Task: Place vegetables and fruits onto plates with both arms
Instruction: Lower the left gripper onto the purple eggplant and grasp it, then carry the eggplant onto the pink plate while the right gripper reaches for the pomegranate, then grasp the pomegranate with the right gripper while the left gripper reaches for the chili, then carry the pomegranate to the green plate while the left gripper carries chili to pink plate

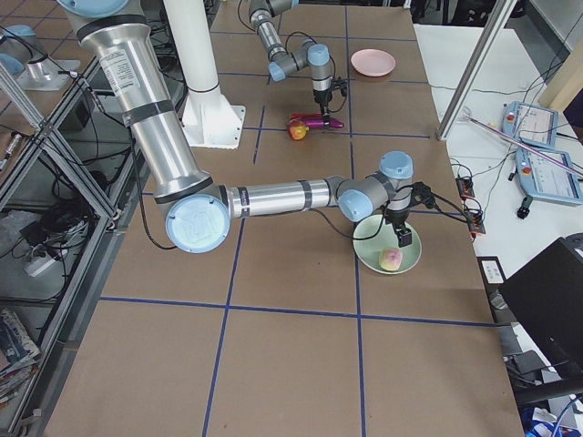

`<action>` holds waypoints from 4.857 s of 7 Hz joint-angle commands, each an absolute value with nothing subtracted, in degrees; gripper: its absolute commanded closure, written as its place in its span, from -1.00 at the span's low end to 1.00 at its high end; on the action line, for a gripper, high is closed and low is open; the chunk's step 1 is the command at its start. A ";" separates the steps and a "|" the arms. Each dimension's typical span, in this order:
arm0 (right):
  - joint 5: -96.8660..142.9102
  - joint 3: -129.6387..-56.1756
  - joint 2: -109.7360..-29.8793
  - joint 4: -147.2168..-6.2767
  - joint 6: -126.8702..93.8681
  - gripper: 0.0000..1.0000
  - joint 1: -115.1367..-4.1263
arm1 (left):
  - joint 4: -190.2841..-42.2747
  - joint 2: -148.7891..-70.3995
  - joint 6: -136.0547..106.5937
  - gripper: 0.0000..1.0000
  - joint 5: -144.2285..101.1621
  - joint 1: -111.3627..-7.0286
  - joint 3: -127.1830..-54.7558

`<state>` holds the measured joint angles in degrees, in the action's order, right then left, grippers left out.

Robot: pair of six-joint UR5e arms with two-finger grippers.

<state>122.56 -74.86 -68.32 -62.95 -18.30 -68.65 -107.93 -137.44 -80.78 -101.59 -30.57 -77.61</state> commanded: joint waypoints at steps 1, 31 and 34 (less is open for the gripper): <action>128.47 -81.52 -70.48 -63.02 -28.59 -1.00 -68.47 | -108.11 -137.55 -87.09 1.00 -101.60 -35.66 -79.09; 101.16 -89.87 -60.65 -90.56 -35.89 0.98 -57.37 | -96.24 -131.30 -97.56 -0.17 -103.63 -24.26 -89.49; 101.16 -75.01 -60.12 -77.62 -33.15 0.98 -59.32 | -95.98 -131.40 -97.65 1.00 -103.54 -26.18 -91.39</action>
